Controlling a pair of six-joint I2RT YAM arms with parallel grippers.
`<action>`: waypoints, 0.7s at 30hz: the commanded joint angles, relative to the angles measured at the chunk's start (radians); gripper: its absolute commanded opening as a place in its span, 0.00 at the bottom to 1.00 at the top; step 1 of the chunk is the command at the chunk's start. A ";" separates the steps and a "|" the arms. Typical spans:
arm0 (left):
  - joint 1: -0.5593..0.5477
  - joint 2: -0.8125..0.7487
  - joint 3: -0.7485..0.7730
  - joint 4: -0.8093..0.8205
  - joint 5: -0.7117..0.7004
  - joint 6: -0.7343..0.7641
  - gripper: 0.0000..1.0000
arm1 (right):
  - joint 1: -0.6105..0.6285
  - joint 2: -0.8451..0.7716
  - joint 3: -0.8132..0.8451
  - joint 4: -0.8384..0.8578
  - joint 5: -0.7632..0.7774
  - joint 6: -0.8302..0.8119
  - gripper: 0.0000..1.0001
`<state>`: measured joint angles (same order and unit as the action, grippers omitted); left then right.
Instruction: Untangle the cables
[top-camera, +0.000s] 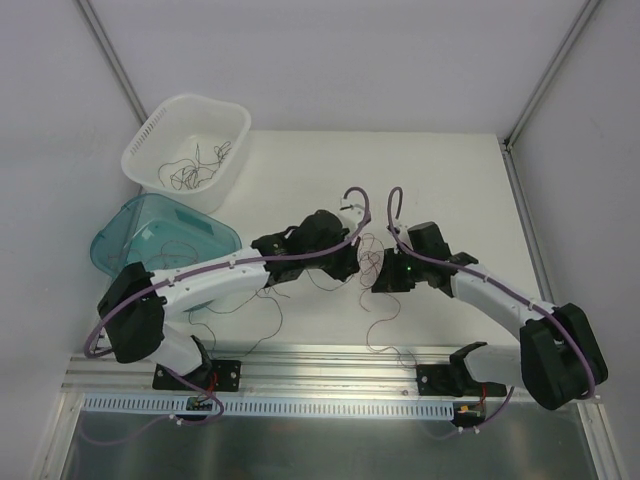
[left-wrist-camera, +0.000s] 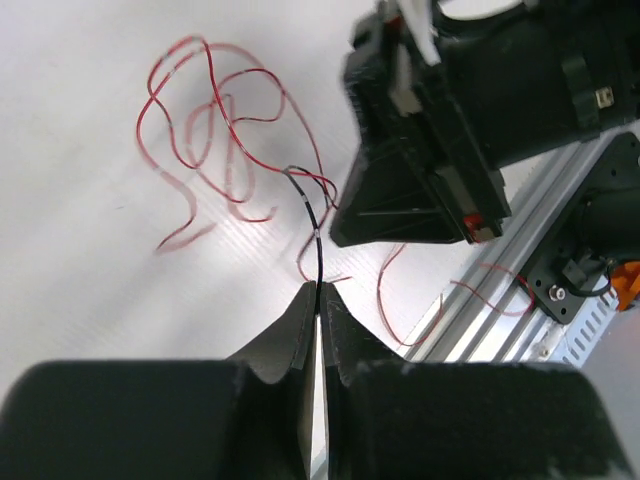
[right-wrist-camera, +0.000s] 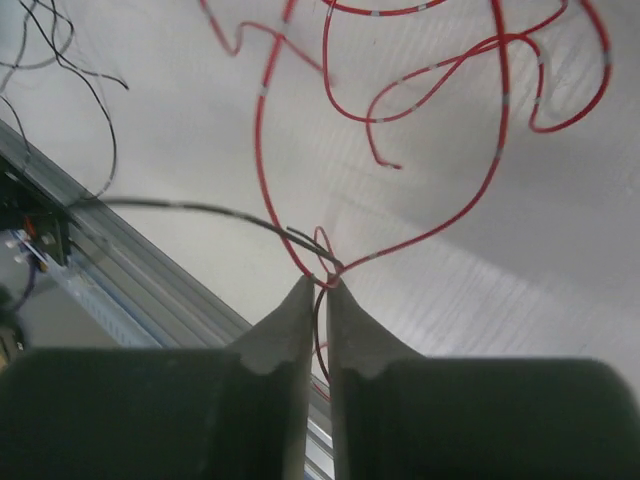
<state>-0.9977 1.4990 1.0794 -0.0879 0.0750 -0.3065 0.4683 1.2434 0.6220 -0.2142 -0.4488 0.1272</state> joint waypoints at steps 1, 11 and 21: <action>0.073 -0.101 -0.019 0.016 0.028 -0.036 0.00 | -0.003 -0.035 -0.010 0.003 0.033 -0.009 0.01; 0.306 -0.367 0.027 -0.074 0.077 -0.016 0.00 | -0.236 -0.119 0.001 -0.189 0.188 0.080 0.01; 0.338 -0.431 -0.114 -0.139 -0.032 -0.058 0.00 | -0.293 -0.134 0.119 -0.287 0.318 0.132 0.01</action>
<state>-0.6659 1.0550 1.0420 -0.1719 0.1070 -0.3313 0.1806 1.1080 0.6586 -0.4541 -0.1902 0.2333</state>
